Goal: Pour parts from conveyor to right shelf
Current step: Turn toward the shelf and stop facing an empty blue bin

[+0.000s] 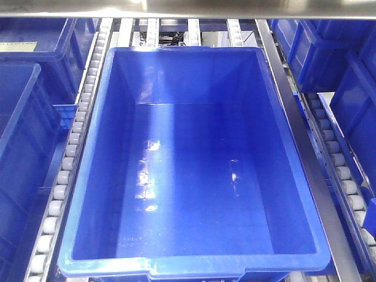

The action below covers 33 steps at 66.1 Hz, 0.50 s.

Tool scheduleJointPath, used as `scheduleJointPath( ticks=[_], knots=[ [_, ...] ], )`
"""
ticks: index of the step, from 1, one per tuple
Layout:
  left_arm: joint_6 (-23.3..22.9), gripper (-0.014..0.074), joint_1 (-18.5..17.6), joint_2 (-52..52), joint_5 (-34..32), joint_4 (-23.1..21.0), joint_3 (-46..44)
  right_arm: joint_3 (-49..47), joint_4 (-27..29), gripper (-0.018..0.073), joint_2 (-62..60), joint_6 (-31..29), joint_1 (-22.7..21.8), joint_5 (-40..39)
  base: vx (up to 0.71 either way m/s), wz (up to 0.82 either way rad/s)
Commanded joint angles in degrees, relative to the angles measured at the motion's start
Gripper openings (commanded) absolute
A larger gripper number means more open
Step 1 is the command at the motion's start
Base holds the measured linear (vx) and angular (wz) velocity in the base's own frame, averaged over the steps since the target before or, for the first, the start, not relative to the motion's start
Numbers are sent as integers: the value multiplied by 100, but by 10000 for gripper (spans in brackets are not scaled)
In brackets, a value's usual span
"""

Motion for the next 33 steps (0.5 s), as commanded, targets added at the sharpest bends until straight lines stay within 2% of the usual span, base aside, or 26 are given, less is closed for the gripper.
scheduleJointPath(
  ticks=[1, 33],
  knots=[
    [-49, -6, -31, 77, -407, -45, -110, -147, 0, -5, 55, -28, -9, -452, 0, 0],
    [-49, -6, -31, 77, -407, -45, -110, -147, -6, -5, 55, -28, -9, -451, 0, 0]
  ],
)
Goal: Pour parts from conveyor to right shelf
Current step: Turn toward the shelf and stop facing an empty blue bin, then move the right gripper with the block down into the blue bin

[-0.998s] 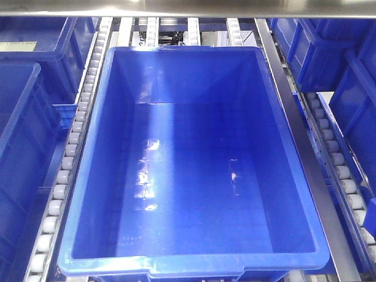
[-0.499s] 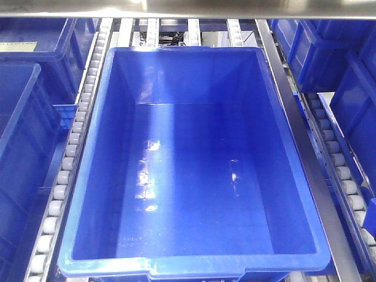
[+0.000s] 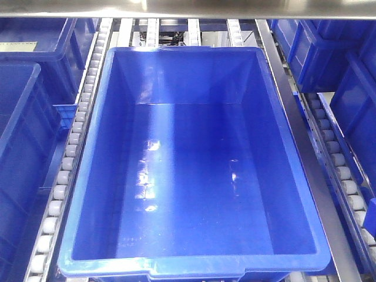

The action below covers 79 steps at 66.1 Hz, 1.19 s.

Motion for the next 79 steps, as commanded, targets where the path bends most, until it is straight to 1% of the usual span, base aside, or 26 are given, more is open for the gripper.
scheduleJointPath(
  ticks=[1, 10, 17, 25, 28, 36, 39, 45, 51, 55, 60, 64, 69, 79],
  knots=[
    [-49, -6, -31, 77, -407, -45, -110, -147, -6, -5, 55, -28, -9, -460, 0, 0],
    [-49, -6, -31, 77, -407, -45, -110, -147, -12, -5, 55, -31, -9, -547, 0, 0],
    [-49, -6, -31, 77, -407, -45, -110, -147, -14, -5, 131, -25, -9, -804, 0, 0],
    [-49, -6, -31, 77, -407, -45, -110, -267, -58, -5, 641, 314, -9, -1064, 0, 0],
    [-49, -6, -31, 77, -407, -45, -110, -424, -112, -5, 962, 459, -3, -1064, 0, 0],
    [-49, -6, -31, 77, -407, -45, -110, -1131, -497, -5, 1966, 694, -3, -1070, 0, 0],
    [-49, -6, -31, 77, -407, -45, -110, -1452, -557, -5, 2369, 817, -3, -1028, 0, 0],
    [-49, -6, -31, 77, -407, -45, -110, -2055, -564, -5, 3114, 856, 43, -873, 0, 0],
    [-49, -6, -31, 77, -407, -45, -110, -2660, -636, -5, 3777, 856, 484, -638, 0, 0],
    [-49, -6, -31, 77, -407, -45, -110, -3059, -660, -5, 4242, 894, 1007, -476, 0, 0],
    [-49, -6, -31, 77, -407, -45, -110, -3547, -745, -5, 4881, 1101, 1508, -305, 0, 0],
    [-49, -6, -31, 77, -407, -45, -110, -3854, -819, -5, 5322, 1240, 1793, -148, 0, 0],
    [-49, -6, -31, 77, -407, -45, -110, -4317, -875, -5, 5978, 1381, 2020, 41, 0, 0],
    [-49, -6, -31, 77, -407, -45, -110, -5184, -906, -5, 7151, 1389, 2304, 572, 0, 0]
  ],
)
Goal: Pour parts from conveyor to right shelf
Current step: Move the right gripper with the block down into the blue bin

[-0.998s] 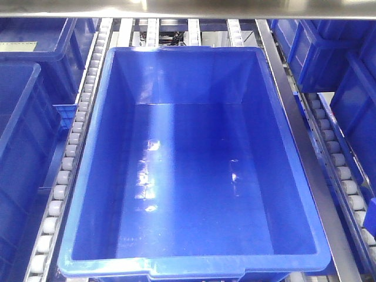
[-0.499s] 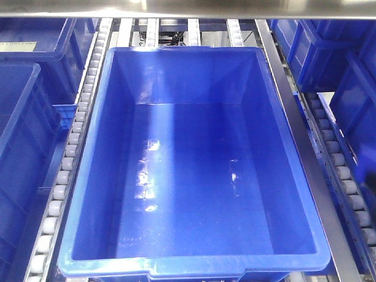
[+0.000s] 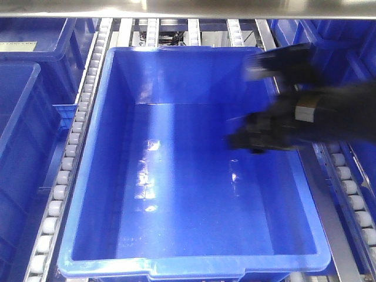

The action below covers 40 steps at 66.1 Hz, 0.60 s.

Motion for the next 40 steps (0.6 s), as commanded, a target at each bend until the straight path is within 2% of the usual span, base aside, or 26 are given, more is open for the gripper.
scheduleJointPath(
  ticks=[1, 21, 40],
  knots=[
    [-49, -6, -31, 77, -407, -45, -110, -672, -115, -5, 516, 26, 142, 53, 0, 0],
    [-49, -6, -31, 77, -407, -45, -110, -2183, -72, -5, 2420, -104, 158, 848, 0, 0],
    [-49, -6, -31, 77, -407, -45, -110, -3046, 1, -5, 3550, -252, 158, 1684, 0, 0]
  ],
)
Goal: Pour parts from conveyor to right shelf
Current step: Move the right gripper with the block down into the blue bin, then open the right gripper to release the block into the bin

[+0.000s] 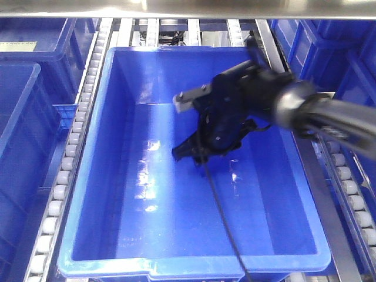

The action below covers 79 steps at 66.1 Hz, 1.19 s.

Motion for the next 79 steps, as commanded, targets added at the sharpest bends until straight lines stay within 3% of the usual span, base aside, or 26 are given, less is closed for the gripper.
scheduleJointPath(
  ticks=[1, 15, 32, 40, 54, 61, 67, 79],
  knots=[
    [-49, -6, -31, 77, -407, -45, -110, -381, 31, -5, -51, -173, -13, 154, 0, 0],
    [-49, -6, -31, 77, -407, -45, -110, -581, 365, -5, 406, -309, -13, 541, 0, 0],
    [-49, -6, -31, 77, -407, -45, -110, -581, 365, 33, 504, -302, -20, 638, 0, 0],
    [-49, -6, -31, 77, -407, -45, -110, -581, 365, 140, 504, -298, -20, 638, 0, 0],
    [-49, -6, -31, 77, -407, -45, -110, -581, 365, 501, 504, -259, -20, 608, 0, 0],
    [-49, -6, -31, 77, -407, -45, -110, -581, 365, 639, 452, -259, -14, 507, 0, 0],
    [-49, -6, -31, 77, -407, -45, -110, -581, 365, 678, 354, -234, -14, 367, 0, 0],
    [-49, -6, -31, 77, -407, -45, -110, -570, 251, 637, 90, -123, 7, 13, 0, 0]
  ],
)
